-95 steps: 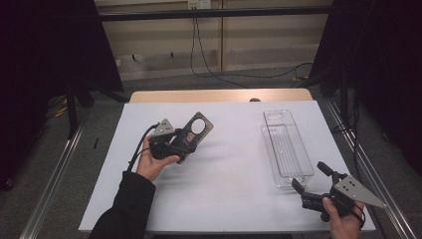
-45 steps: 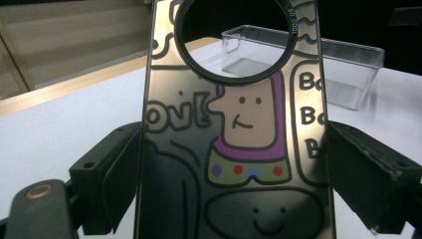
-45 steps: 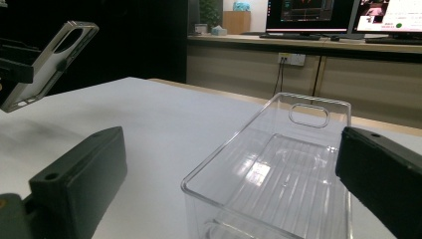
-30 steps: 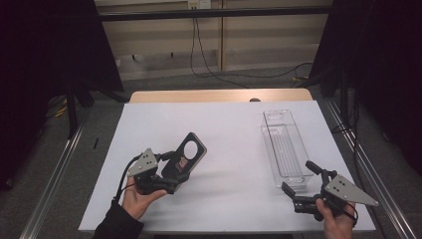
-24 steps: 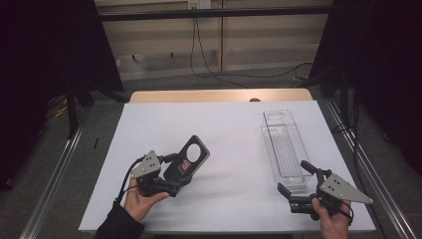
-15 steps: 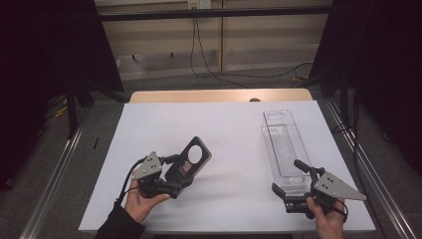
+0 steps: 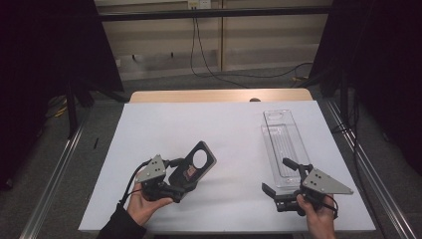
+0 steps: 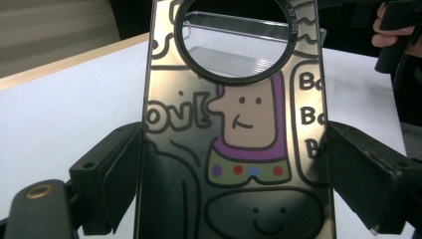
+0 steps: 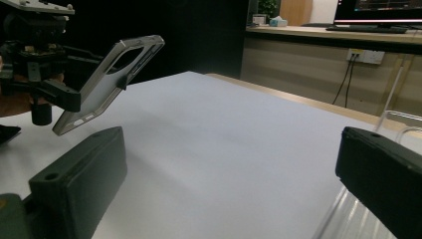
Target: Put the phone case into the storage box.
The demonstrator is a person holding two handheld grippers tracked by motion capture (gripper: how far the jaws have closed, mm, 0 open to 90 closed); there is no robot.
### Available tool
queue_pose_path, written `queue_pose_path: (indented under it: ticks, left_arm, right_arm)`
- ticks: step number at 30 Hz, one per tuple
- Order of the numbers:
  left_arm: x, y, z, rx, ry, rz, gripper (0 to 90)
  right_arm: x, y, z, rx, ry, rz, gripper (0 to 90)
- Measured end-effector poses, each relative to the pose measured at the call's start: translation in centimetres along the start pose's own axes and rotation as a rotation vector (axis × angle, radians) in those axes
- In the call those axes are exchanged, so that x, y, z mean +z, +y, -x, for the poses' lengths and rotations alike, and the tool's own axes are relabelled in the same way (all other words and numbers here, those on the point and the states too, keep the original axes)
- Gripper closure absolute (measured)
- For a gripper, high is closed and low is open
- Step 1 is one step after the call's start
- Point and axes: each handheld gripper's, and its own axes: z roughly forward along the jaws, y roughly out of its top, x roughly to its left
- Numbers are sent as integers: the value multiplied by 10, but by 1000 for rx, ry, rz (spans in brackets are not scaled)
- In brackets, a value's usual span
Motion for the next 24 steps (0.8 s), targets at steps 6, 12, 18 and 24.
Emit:
queue_pose_path:
  ticks: [6,12,18,24]
  left_arm:
    - [3,0,5,6,-22,-1,123]
    - [5,0,7,11,-30,-6,124]
    - [8,1,8,14,-41,-11,123]
    - [10,2,10,20,-52,-12,123]
  right_arm:
    - [8,2,-3,8,30,4,0]
    - [15,4,-6,16,64,9,0]
    - [23,7,-9,20,95,7,0]
    - [29,8,-12,13,135,4,0]
